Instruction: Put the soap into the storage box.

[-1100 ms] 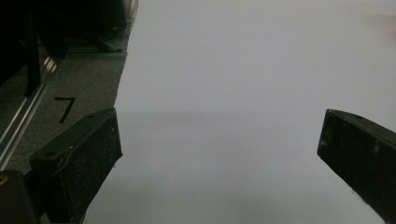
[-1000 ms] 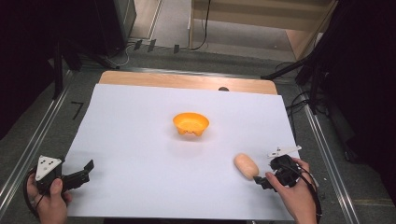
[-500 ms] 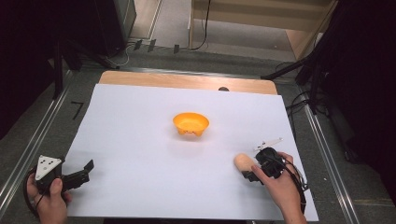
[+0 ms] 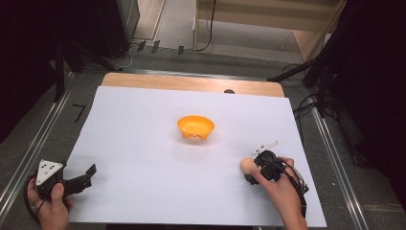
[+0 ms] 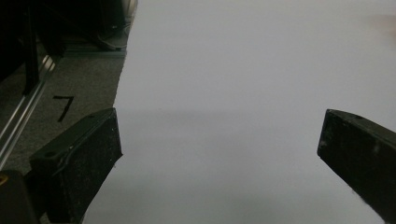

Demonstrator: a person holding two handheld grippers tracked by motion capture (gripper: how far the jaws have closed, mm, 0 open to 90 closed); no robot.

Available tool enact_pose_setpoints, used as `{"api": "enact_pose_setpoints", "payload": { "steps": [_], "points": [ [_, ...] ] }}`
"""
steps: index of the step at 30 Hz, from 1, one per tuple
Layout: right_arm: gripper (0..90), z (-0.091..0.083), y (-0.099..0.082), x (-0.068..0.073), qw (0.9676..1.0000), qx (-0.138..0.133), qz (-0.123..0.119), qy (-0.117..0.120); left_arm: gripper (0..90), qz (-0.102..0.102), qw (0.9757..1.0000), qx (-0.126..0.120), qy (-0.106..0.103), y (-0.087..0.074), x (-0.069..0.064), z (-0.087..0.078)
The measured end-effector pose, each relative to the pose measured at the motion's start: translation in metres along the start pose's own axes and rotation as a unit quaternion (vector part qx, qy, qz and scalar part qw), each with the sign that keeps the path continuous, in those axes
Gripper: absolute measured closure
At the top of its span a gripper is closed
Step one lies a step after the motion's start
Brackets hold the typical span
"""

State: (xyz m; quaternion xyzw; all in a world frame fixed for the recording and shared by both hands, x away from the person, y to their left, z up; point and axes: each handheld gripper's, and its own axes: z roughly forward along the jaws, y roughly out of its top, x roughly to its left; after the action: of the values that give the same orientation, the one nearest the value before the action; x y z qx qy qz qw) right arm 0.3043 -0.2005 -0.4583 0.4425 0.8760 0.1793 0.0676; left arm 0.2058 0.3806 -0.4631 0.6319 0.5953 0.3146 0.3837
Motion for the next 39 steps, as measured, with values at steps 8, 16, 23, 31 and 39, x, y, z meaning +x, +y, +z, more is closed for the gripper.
{"api": "enact_pose_setpoints", "payload": {
  "steps": [8, 16, 23, 31, 39],
  "points": [
    [27.2, 0.000, 0.000, -0.001, 1.0000, 0.002, -0.007, 0.001, 0.0, -0.001, 1.0000, 0.000, 0.000, 0.000, 0.000, 0.000],
    [28.2, 0.002, 0.010, 0.002, 0.9990, 0.039, 0.015, -0.014, 0.1, -0.004, 1.0000, 0.003, -0.003, 0.000, 0.001, 0.000],
    [33.1, 0.000, 0.009, 0.000, 0.9995, 0.031, -0.001, -0.004, 0.1, -0.004, 1.0000, 0.008, -0.002, 0.001, 0.001, 0.001],
    [33.4, -0.003, 0.009, -0.006, 0.9996, 0.020, -0.018, 0.002, 0.1, -0.003, 1.0000, 0.009, -0.003, 0.001, 0.001, 0.001],
    [33.4, -0.011, 0.024, -0.011, 0.9988, 0.004, -0.047, 0.014, 0.0, -0.004, 0.9999, 0.011, -0.003, 0.001, 0.001, 0.002]
  ]
}}
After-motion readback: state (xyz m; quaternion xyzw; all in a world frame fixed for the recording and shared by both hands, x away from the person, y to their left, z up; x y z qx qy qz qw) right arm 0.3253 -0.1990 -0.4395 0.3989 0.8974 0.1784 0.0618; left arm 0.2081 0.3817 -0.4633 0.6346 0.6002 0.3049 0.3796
